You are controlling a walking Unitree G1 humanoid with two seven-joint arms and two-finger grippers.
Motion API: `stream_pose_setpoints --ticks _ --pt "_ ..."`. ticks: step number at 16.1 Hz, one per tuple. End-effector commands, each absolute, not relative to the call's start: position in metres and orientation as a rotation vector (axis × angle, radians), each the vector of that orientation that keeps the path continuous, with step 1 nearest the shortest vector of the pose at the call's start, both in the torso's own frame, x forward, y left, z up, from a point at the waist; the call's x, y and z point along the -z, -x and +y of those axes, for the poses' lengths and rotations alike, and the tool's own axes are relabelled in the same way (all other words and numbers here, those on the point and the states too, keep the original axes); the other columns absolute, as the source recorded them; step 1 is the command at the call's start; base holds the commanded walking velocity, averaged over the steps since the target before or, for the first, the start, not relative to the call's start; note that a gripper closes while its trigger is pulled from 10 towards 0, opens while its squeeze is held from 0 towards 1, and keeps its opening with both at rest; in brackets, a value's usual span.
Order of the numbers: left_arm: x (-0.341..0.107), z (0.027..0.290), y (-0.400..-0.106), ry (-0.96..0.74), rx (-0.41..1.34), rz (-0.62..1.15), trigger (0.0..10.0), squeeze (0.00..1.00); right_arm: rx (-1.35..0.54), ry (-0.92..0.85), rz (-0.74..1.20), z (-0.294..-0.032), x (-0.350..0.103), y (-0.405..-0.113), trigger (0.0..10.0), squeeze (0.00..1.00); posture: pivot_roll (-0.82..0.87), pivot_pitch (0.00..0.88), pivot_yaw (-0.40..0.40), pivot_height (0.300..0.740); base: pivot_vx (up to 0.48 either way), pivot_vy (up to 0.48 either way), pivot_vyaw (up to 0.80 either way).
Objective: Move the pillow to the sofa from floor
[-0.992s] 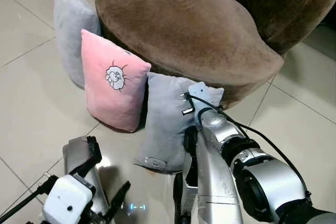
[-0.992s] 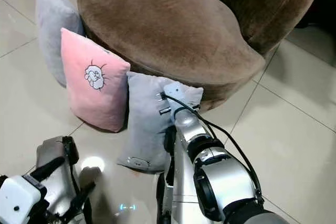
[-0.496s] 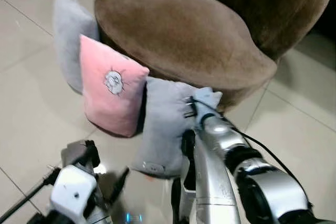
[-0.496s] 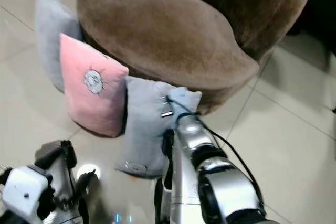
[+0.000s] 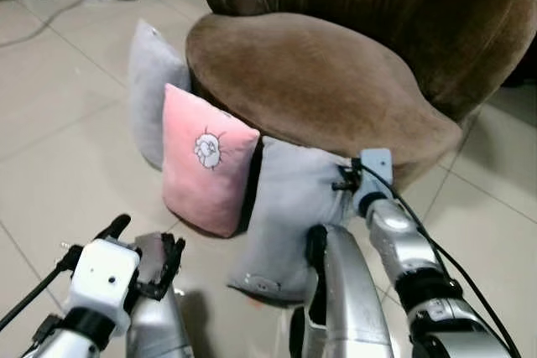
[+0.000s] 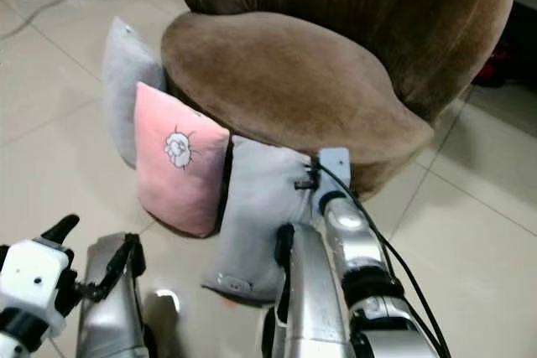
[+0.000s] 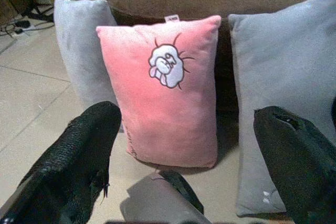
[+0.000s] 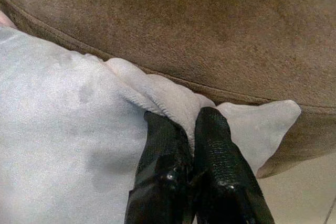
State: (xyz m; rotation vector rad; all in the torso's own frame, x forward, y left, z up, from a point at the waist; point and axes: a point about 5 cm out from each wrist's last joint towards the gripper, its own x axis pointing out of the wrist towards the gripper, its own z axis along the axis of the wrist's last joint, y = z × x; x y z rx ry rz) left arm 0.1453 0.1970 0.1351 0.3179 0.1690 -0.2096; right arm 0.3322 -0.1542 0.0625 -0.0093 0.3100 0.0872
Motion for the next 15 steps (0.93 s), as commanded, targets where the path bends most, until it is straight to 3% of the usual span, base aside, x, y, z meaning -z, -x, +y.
stream_pose_setpoints --ticks 1,3,5,8,10,12,15 --pt "-0.133 0.196 -0.147 -0.315 0.206 0.169 10.0 0.00 -0.063 0.024 0.127 -0.173 -0.103 -0.329 0.0 0.00 0.06 0.000 -0.083 0.417 0.000 0.000 0.00" --pt "-0.129 0.193 -0.156 -0.309 0.219 0.159 10.0 0.00 -0.174 0.066 0.185 -0.168 -0.089 -0.293 0.0 0.00 0.04 0.000 -0.068 0.417 0.000 0.000 0.00" --pt "-0.127 0.189 -0.163 -0.317 0.241 0.151 10.0 0.00 -0.259 0.094 0.262 -0.168 -0.074 -0.274 0.0 0.00 0.04 0.000 -0.059 0.417 0.000 0.000 0.00" --pt "-0.125 0.191 -0.165 -0.330 0.247 0.160 10.0 0.00 -0.371 0.169 0.406 -0.178 -0.054 -0.258 0.0 0.00 0.04 0.000 -0.047 0.417 0.000 0.000 0.00" --pt "-0.125 0.194 -0.166 -0.340 0.247 0.161 10.0 0.00 -0.387 0.128 0.400 -0.177 -0.057 -0.258 0.0 0.00 0.05 0.000 -0.047 0.417 0.000 0.000 0.00" --pt "-0.130 0.203 -0.168 -0.349 0.217 0.149 10.0 0.00 -0.414 -0.157 0.233 -0.176 -0.099 -0.273 0.0 0.00 0.06 0.000 -0.040 0.417 0.000 0.000 0.00" --pt "-0.134 0.203 -0.171 -0.353 0.217 0.136 10.0 0.00 -0.398 -0.382 -0.012 -0.198 -0.156 -0.296 0.0 0.00 0.06 0.000 -0.026 0.417 0.000 0.000 0.00"
